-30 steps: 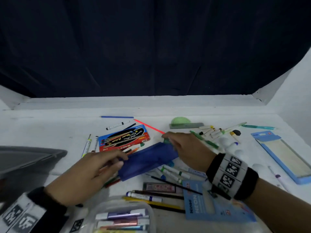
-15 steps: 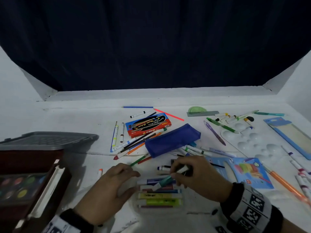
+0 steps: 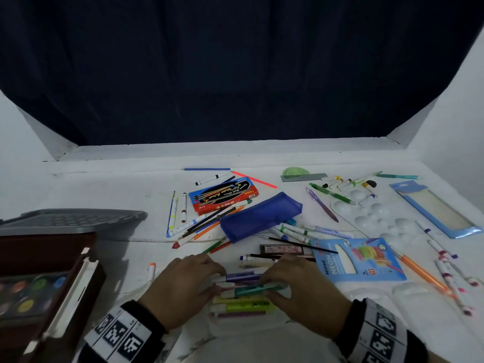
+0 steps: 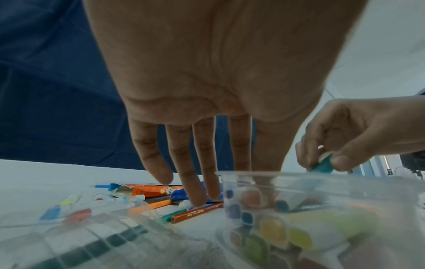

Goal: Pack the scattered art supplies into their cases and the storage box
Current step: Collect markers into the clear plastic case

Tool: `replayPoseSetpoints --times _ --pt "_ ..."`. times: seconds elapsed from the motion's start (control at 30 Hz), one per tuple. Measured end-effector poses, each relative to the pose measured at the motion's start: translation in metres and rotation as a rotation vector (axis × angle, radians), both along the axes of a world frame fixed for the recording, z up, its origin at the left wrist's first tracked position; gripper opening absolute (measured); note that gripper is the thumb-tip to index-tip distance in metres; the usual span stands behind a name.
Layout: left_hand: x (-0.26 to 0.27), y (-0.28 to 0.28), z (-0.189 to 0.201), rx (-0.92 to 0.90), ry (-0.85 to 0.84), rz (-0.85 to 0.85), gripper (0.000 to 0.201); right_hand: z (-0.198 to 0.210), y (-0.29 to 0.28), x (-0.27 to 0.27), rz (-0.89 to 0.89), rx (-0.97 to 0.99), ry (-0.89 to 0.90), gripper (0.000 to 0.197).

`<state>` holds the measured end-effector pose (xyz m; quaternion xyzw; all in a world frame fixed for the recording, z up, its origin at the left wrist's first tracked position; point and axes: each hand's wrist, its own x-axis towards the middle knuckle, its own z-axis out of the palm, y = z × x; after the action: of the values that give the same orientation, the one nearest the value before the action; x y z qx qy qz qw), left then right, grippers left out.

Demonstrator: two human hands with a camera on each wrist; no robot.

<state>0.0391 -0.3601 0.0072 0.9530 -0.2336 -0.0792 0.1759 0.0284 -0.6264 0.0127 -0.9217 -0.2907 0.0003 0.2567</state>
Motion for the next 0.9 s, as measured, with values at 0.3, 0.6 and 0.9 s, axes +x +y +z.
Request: replayPoseSetpoints --times 0.3,0.6,0.9 --pt "0.000 0.004 -0.006 -0.031 0.038 0.011 0.054 -0.002 0.015 0.003 0.067 -0.186 -0.013 0.020" --pt "-0.003 -0.004 -0.008 -0.024 -0.068 0.033 0.044 -0.003 0.022 0.008 0.049 -0.177 0.051 0.022" --pt "-0.014 -0.024 0.000 -0.141 -0.100 0.014 0.040 0.021 -0.018 0.007 -0.142 0.076 -0.046 0.012"
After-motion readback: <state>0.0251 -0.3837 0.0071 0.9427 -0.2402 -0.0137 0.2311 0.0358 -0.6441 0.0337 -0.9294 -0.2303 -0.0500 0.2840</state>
